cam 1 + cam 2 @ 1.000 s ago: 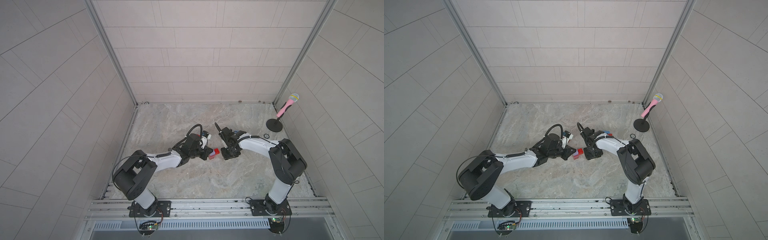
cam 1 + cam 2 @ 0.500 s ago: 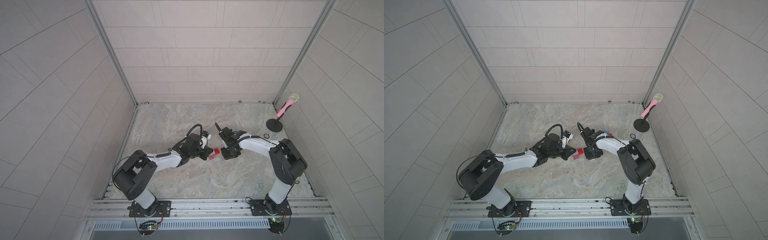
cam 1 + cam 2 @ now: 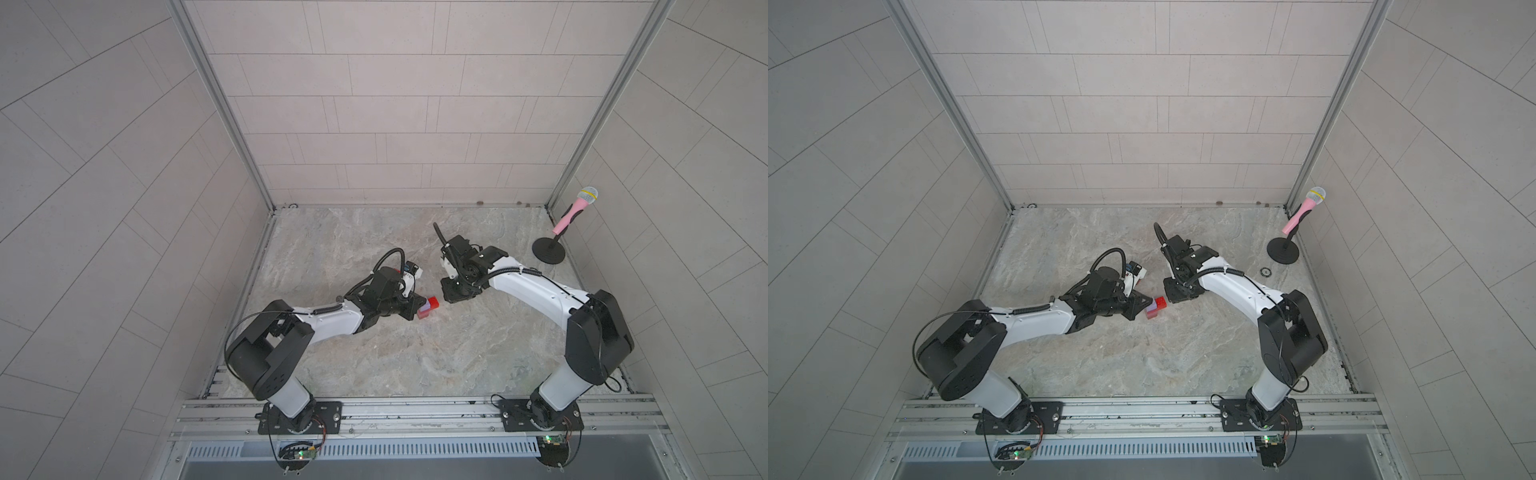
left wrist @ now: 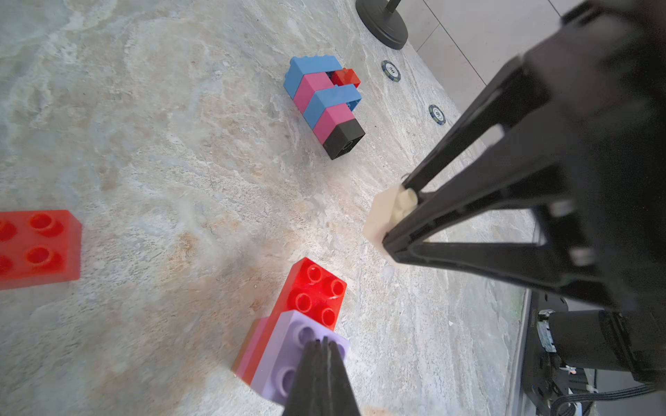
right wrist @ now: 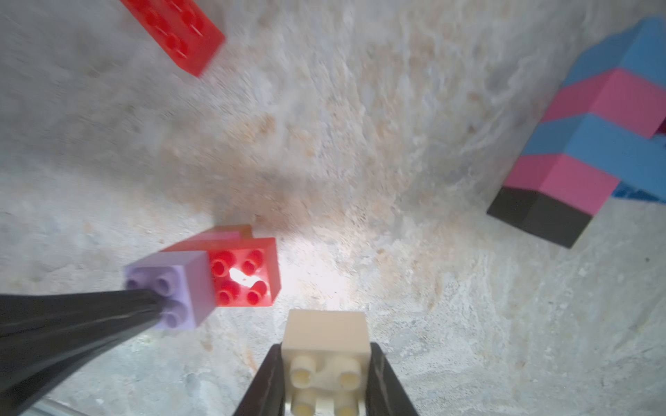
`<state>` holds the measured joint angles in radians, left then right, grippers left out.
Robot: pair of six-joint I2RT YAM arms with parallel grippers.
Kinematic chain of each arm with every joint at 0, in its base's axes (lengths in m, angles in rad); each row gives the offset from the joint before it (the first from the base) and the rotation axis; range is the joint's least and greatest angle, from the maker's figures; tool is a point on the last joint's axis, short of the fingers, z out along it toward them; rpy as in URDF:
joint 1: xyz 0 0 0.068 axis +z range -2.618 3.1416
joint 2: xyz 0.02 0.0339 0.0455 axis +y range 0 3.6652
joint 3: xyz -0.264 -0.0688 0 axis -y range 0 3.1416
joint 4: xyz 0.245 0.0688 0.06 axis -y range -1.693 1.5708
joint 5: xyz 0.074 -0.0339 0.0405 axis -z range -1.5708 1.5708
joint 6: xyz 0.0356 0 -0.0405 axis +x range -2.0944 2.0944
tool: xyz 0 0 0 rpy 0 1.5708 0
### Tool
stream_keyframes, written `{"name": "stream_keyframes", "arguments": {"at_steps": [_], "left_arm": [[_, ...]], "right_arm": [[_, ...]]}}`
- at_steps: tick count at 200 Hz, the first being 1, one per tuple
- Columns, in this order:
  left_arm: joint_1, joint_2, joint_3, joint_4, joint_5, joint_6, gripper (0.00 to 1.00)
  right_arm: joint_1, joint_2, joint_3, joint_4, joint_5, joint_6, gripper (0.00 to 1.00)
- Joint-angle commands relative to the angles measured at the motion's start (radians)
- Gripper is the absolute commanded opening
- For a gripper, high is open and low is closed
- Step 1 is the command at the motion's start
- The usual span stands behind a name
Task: Assemble the letter p with lego
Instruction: Adjust the lego brick at the center of the board, then assemble the lego brick with the lego brick.
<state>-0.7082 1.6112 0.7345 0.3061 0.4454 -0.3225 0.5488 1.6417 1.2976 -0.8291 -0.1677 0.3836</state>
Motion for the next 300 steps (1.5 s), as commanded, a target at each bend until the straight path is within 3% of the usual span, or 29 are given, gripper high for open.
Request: {"name": "stream_keyframes", "arguments": {"at_steps": [1,80,300], "left_arm": [[-0.002,0.101,-0.074,-0.318,-0.081,0.014,0.0],[-0.003,0.102,-0.073,-0.317,-0.079,0.015,0.0],[-0.002,0.103,-0.073,-0.317,-0.08,0.015,0.0]], "right_arm": [[0.002,0.022,0.037,-0.077,-0.041,-0.043,0.05],[0.007,0.129,0.099,-0.064,-0.084,-0.064,0.04],[0.025,0.22,0.154,-0.082,-0.066,-0.087,0.03]]}}
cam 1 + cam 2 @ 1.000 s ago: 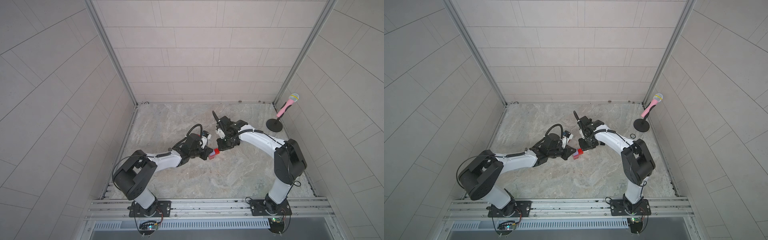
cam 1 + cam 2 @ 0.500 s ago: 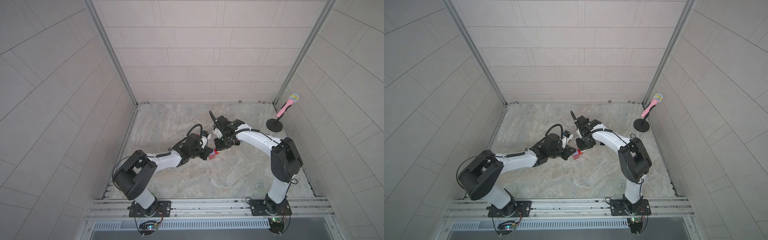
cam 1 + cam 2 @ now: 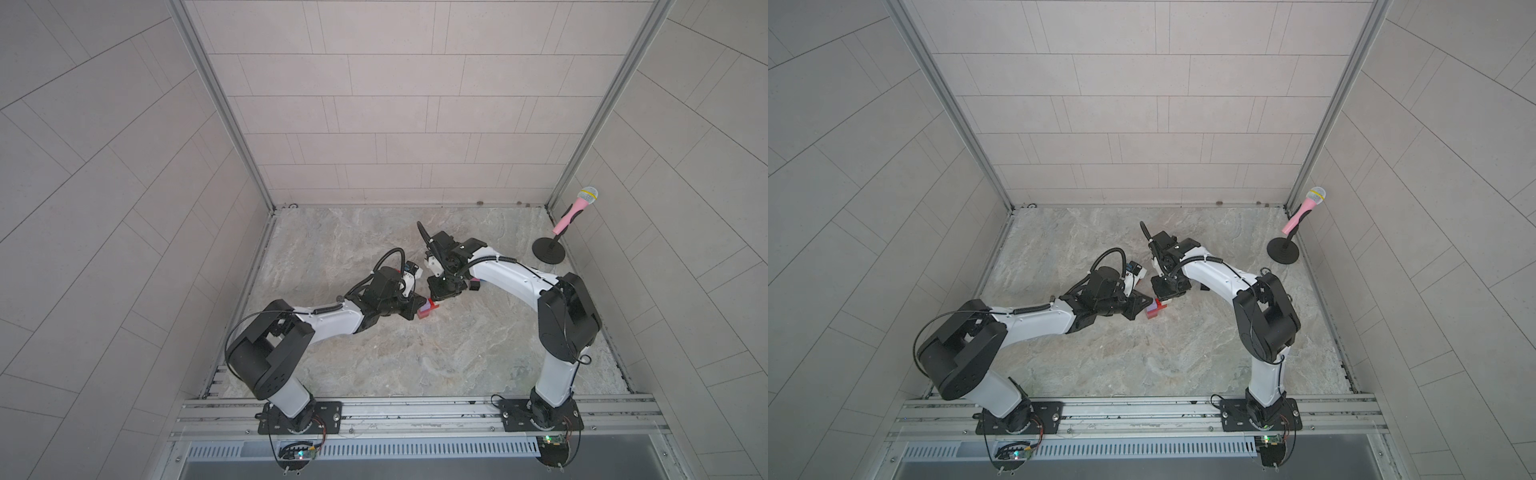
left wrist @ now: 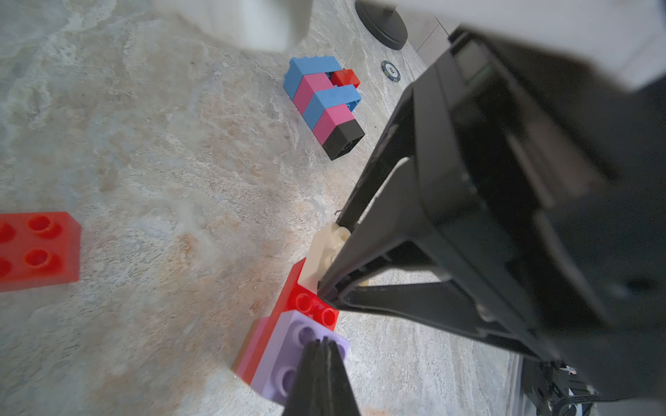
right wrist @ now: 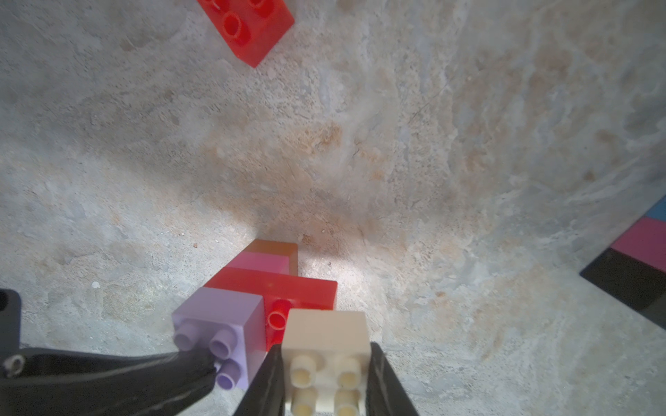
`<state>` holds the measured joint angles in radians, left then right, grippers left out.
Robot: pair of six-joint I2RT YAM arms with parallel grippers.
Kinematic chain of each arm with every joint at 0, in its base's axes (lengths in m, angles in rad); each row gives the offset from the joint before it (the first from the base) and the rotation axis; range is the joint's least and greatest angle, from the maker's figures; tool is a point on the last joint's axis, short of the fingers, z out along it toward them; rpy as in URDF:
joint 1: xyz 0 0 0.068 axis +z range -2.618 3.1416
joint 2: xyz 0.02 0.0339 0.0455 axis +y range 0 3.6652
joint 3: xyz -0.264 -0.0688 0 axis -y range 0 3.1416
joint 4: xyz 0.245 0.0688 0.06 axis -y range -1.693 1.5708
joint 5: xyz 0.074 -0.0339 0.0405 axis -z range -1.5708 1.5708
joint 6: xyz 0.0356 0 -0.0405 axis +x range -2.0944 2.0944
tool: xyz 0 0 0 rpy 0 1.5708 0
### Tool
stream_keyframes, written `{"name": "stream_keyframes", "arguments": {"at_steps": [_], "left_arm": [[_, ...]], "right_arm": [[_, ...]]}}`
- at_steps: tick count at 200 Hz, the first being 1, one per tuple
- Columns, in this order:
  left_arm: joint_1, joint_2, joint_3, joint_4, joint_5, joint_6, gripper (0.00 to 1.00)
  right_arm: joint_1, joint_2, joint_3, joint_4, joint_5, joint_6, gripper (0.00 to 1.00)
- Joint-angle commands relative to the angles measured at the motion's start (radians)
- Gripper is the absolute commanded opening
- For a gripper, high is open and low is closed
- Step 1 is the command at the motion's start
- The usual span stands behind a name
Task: Assemble the letter p with lego
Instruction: Assemble the lego brick with the lego brick.
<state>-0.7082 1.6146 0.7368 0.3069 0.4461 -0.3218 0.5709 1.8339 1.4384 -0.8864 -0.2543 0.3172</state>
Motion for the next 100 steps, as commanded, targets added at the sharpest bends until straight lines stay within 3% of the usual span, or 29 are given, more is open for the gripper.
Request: {"name": "stream_keyframes", "arguments": {"at_steps": [1,100], "left_arm": [[-0.002,0.099,-0.076,-0.319,-0.081,0.014,0.0],[-0.002,0.103,-0.074,-0.319,-0.08,0.014,0.0]], "right_arm": [[0.003,0.028,0.013,-0.025,0.02,-0.021,0.03],[0.034,0.078,0.016,-0.045,0.059,-0.028,0.03]]}}
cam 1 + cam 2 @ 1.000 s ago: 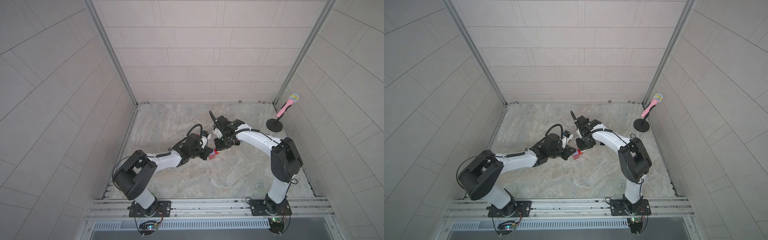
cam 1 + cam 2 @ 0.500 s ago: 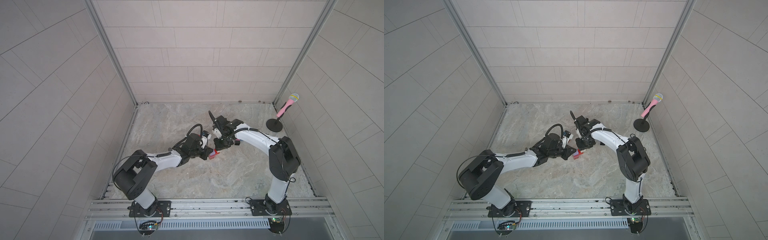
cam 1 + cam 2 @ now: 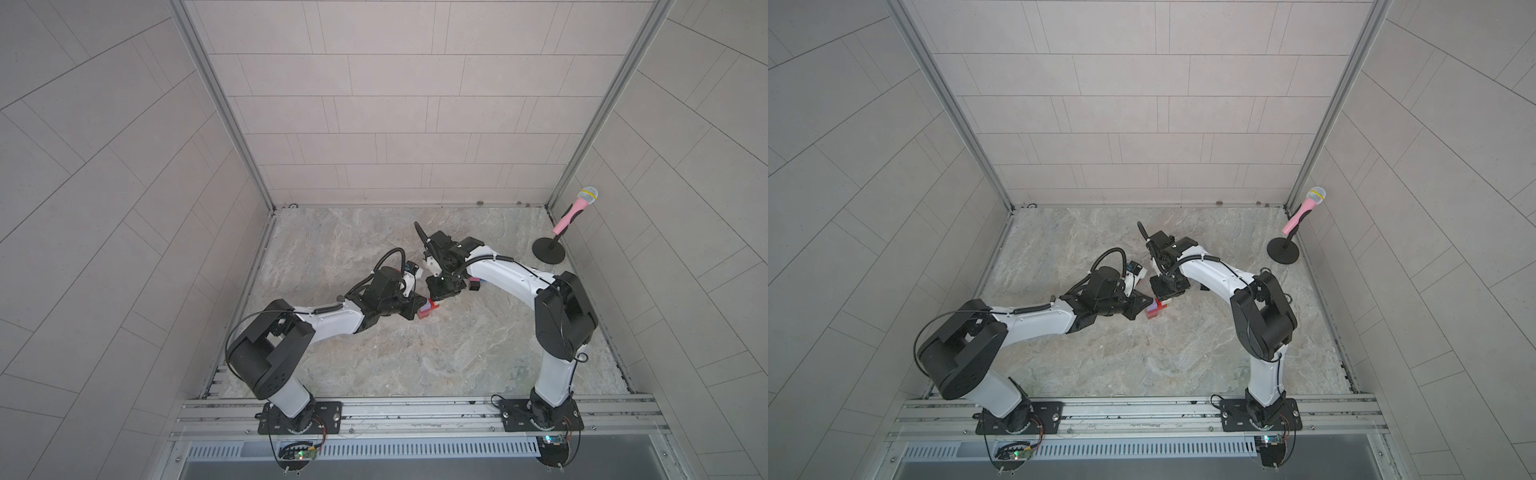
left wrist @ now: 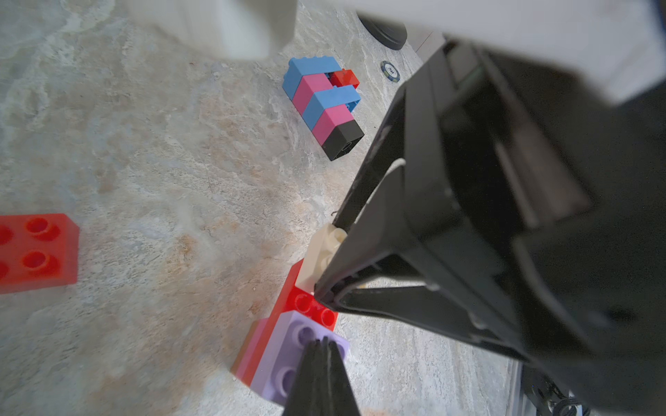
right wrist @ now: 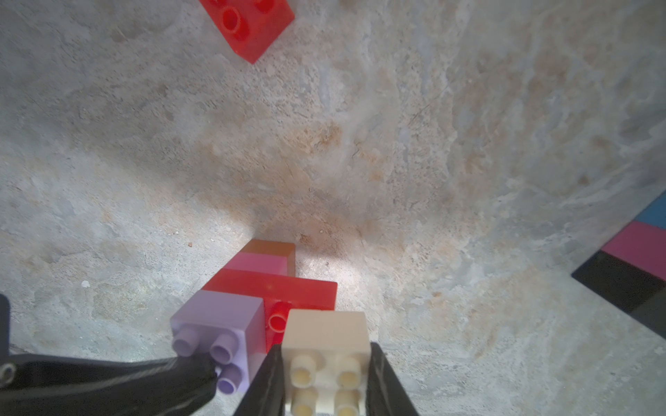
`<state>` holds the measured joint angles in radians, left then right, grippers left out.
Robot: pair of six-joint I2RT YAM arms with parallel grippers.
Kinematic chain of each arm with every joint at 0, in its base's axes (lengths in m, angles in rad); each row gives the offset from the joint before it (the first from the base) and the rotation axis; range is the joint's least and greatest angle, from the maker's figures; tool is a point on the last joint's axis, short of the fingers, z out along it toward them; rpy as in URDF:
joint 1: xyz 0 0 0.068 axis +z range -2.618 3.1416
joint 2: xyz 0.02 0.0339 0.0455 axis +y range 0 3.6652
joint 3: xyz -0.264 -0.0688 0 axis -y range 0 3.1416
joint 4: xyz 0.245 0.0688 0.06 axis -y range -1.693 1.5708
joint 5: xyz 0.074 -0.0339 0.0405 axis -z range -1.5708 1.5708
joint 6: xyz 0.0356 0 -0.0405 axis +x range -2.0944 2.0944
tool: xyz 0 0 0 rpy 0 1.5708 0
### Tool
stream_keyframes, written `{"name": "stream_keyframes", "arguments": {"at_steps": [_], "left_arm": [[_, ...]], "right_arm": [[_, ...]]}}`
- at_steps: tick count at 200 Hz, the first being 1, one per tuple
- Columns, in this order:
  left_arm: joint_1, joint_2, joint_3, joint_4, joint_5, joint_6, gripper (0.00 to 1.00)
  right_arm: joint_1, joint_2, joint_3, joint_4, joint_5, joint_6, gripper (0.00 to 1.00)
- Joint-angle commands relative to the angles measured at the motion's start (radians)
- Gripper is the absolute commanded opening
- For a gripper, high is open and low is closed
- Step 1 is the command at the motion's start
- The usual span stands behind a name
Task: Assemble the letter p with lego
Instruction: Assemble the lego brick with the lego brick.
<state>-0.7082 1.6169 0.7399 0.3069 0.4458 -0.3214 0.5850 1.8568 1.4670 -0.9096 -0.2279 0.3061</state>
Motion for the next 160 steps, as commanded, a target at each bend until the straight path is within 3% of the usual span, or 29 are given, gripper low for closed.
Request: {"name": "stream_keyframes", "arguments": {"at_steps": [1,160], "left_arm": [[-0.002,0.101,-0.077,-0.319,-0.079,0.014,0.0],[-0.003,0.1,-0.082,-0.321,-0.083,0.011,0.0]], "right_arm": [[0.019,0.056,-0.013,-0.021,0.033,-0.018,0.03],[-0.005,0.011,-0.052,-0.02,0.069,-0.023,0.03]]}}
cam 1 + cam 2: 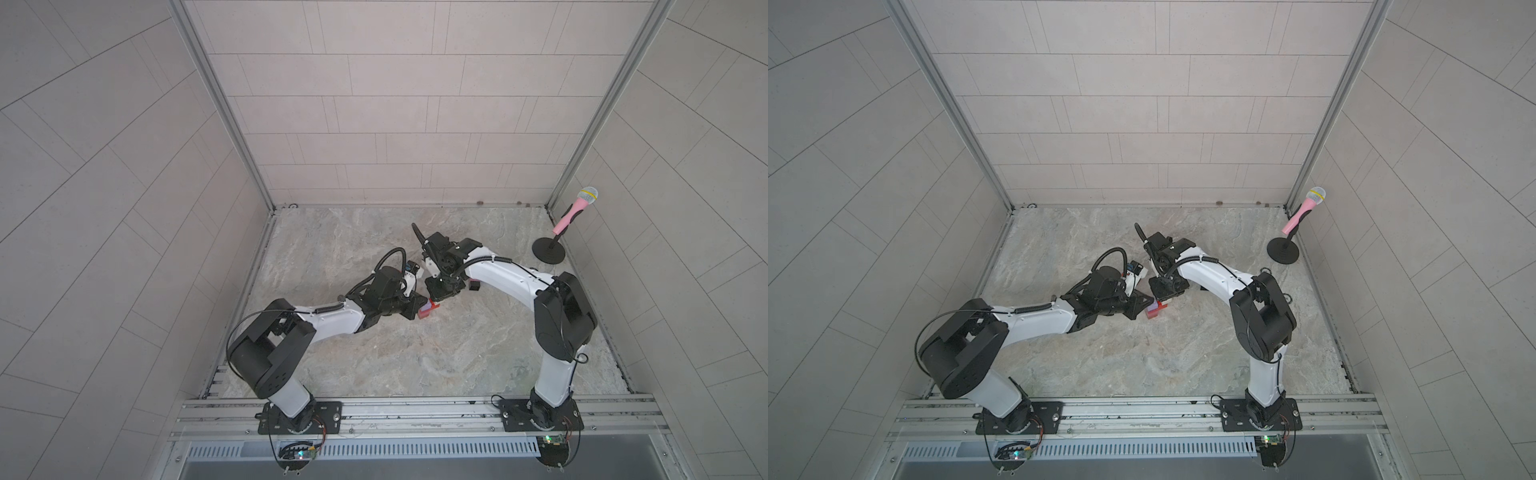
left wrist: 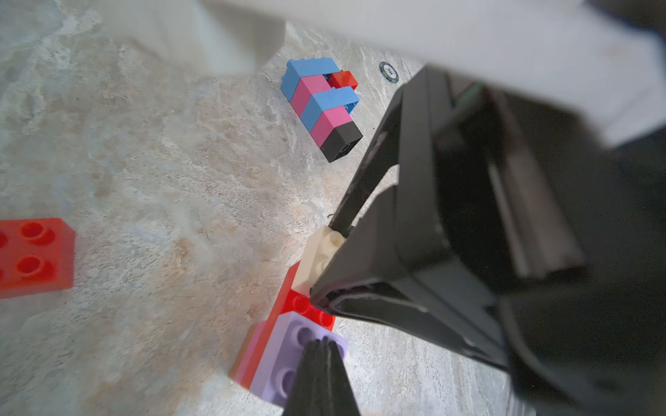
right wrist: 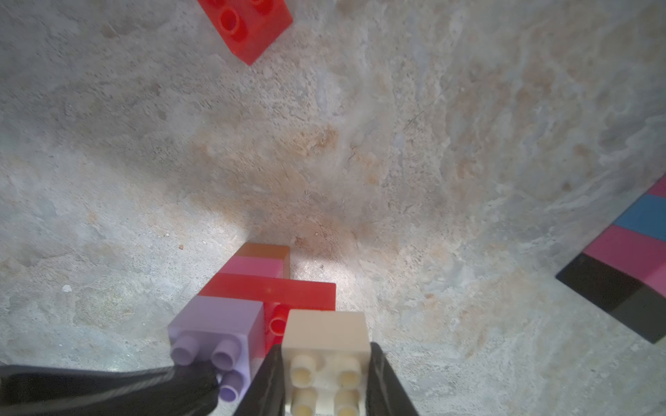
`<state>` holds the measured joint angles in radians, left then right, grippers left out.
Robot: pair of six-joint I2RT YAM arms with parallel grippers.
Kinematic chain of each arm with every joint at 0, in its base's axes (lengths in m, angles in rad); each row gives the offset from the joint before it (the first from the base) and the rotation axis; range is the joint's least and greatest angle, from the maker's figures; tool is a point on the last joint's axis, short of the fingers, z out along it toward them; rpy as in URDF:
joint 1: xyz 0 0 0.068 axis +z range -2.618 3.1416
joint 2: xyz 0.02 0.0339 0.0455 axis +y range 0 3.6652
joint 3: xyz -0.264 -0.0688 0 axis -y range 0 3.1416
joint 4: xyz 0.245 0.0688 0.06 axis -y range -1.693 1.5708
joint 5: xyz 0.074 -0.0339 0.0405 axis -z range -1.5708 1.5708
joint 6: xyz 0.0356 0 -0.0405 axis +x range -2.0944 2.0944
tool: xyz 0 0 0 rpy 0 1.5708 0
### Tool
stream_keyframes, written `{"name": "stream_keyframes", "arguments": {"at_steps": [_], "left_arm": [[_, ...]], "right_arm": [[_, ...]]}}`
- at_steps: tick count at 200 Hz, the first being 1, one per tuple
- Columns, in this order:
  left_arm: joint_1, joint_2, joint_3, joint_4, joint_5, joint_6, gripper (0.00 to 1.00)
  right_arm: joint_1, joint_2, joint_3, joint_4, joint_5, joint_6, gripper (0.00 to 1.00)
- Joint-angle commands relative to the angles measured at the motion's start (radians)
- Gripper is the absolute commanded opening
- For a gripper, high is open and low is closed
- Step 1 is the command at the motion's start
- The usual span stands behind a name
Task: Assemble the letter p with lego
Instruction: Assemble the lego brick with the lego brick.
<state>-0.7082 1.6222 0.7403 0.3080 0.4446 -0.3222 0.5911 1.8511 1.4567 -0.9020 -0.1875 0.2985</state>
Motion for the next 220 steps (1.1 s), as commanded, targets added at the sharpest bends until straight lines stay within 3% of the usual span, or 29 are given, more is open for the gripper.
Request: {"name": "stream_keyframes", "arguments": {"at_steps": [1,220], "left_arm": [[-0.003,0.095,-0.083,-0.323,-0.081,0.012,0.0],[-0.002,0.11,-0.08,-0.327,-0.083,0.007,0.0]], "right_arm": [[-0.011,0.017,-0.042,-0.028,0.028,-0.016,0.03],[0.031,0.065,-0.033,-0.035,0.039,-0.021,0.04]]}}
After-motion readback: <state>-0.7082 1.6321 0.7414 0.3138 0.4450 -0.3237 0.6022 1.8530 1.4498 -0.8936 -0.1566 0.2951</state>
